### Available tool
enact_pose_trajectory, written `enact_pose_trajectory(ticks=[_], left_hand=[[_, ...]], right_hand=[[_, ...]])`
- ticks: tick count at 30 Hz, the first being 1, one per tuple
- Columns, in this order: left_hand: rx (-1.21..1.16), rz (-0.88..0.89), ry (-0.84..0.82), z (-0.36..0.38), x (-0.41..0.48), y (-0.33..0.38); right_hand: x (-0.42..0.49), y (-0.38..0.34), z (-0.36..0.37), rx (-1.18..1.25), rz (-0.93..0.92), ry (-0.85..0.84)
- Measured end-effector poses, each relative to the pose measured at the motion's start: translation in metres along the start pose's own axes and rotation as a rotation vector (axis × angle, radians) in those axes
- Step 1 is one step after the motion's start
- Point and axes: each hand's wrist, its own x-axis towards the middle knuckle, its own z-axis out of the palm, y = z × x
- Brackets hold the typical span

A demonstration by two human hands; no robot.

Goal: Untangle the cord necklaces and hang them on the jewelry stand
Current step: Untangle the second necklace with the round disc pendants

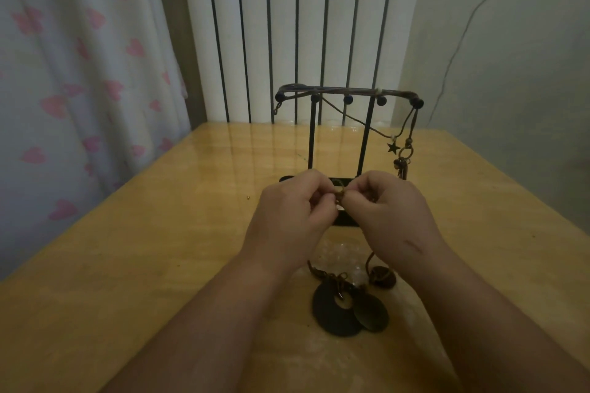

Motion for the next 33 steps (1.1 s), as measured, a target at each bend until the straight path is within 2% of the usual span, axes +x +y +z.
enact_pose_trajectory(ticks=[5, 10, 13, 16, 18, 23, 27, 30, 33], left_hand=[[-0.147, -0.132, 0.023, -0.002, 0.001, 0.007], [-0.426, -0.301, -0.056, -0.005, 0.005, 0.007], [-0.373, -0.267, -0.054, -0.009, 0.005, 0.004], [-0.200, -0.132, -0.041, -0.010, 0.003, 0.003], [-0.213, -0.149, -0.054, -0.009, 0.003, 0.004], [-0.536, -0.355, -0.077, -0.010, 0.007, 0.003], [-0.904, -0.493, -0.079, -0.009, 0.010, 0.004], [-1.070, -0.533, -0.077, -0.009, 0.010, 0.005], [-1.111, -0.506, -0.036, -0.007, 0.009, 0.006]], right_hand=[[-0.001, 0.002, 0.000, 0.288, 0.159, 0.030], [0.001, 0.003, -0.001, 0.371, 0.180, -0.052], [0.000, 0.002, -0.004, 0.372, 0.157, -0.134], [0.000, 0.002, -0.006, 0.337, 0.124, -0.129], [0.000, 0.002, -0.006, 0.304, 0.131, -0.112], [0.001, 0.001, -0.006, 0.254, 0.146, -0.121], [-0.001, -0.003, -0.005, 0.316, 0.172, -0.150], [-0.002, -0.007, -0.005, 0.374, 0.187, -0.174], [-0.002, -0.008, -0.006, 0.319, 0.148, -0.181]])
